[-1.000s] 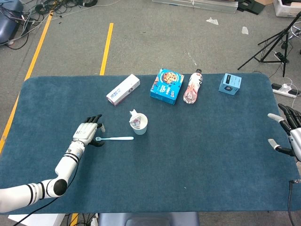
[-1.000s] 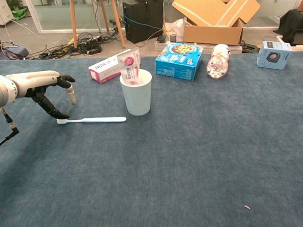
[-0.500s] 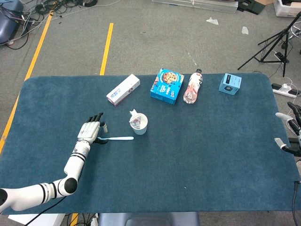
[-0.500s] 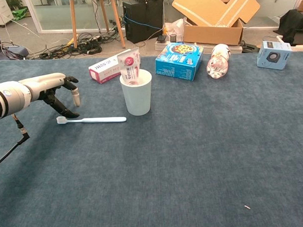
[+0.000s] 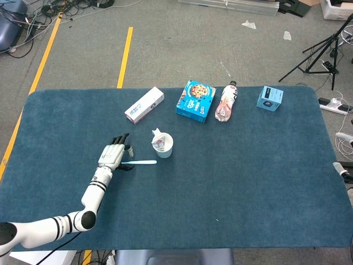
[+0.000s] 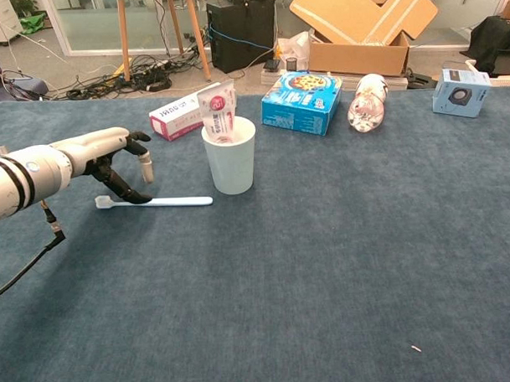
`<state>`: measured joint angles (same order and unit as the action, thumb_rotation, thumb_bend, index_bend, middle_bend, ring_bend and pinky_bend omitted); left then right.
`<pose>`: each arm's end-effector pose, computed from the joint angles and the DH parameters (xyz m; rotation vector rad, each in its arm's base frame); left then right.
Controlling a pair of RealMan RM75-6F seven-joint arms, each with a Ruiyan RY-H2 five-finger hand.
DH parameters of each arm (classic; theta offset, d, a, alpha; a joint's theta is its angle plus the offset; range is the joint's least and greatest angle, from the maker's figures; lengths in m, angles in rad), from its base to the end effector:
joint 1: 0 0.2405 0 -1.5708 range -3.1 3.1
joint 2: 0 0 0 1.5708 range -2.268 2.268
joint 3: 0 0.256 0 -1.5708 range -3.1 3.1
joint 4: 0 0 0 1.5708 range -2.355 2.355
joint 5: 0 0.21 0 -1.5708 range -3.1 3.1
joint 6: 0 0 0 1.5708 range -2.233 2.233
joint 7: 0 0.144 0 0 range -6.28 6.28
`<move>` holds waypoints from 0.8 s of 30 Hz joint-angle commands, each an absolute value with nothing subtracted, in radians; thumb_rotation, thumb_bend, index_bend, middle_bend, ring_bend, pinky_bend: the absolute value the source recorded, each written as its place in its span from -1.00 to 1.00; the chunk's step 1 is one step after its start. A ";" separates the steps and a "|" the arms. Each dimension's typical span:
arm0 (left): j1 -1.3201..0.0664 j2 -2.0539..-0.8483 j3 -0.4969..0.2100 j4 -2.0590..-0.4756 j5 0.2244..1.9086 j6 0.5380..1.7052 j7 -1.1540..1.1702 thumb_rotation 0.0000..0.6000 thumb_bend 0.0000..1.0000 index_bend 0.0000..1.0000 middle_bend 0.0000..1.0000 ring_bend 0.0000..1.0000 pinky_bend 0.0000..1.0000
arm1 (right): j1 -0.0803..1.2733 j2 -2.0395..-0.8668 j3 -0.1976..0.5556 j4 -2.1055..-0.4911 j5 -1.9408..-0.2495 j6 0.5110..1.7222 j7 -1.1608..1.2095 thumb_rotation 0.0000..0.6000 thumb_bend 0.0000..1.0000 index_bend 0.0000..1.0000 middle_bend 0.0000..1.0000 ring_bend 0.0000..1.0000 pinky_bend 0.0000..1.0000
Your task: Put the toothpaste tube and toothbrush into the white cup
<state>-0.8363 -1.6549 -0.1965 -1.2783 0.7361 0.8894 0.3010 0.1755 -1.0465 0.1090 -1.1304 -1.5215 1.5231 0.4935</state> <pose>-0.1752 0.3808 -0.0384 -1.6339 -1.2550 -0.8006 -0.3608 -0.2304 0.2655 1.3802 -0.7032 1.0217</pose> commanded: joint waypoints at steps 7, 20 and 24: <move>-0.849 -1.710 -0.215 -1.211 0.728 0.869 0.315 1.00 -0.60 -0.01 -1.00 -1.00 -1.00 | 0.170 -1.050 0.111 -1.118 -1.523 1.527 0.510 1.00 -0.61 -0.48 -1.00 -1.00 -0.75; -0.852 -1.744 -0.225 -1.148 0.712 0.841 0.340 1.00 -0.60 0.10 -1.00 -1.00 -1.00 | 0.171 -1.057 0.111 -1.108 -1.526 1.520 0.515 1.00 -0.61 -0.48 -1.00 -1.00 -0.75; -0.850 -1.746 -0.226 -1.142 0.711 0.839 0.349 1.00 -0.60 0.13 -1.00 -1.00 -1.00 | 0.172 -1.058 0.111 -1.109 -1.527 1.518 0.514 1.00 -0.60 -0.48 -1.00 -1.00 -0.75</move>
<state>-0.8504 -1.7455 -0.2258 -1.1421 0.7111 0.8388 0.3489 0.1718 -1.0578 0.1108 -1.1086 -1.5271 1.5176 0.5137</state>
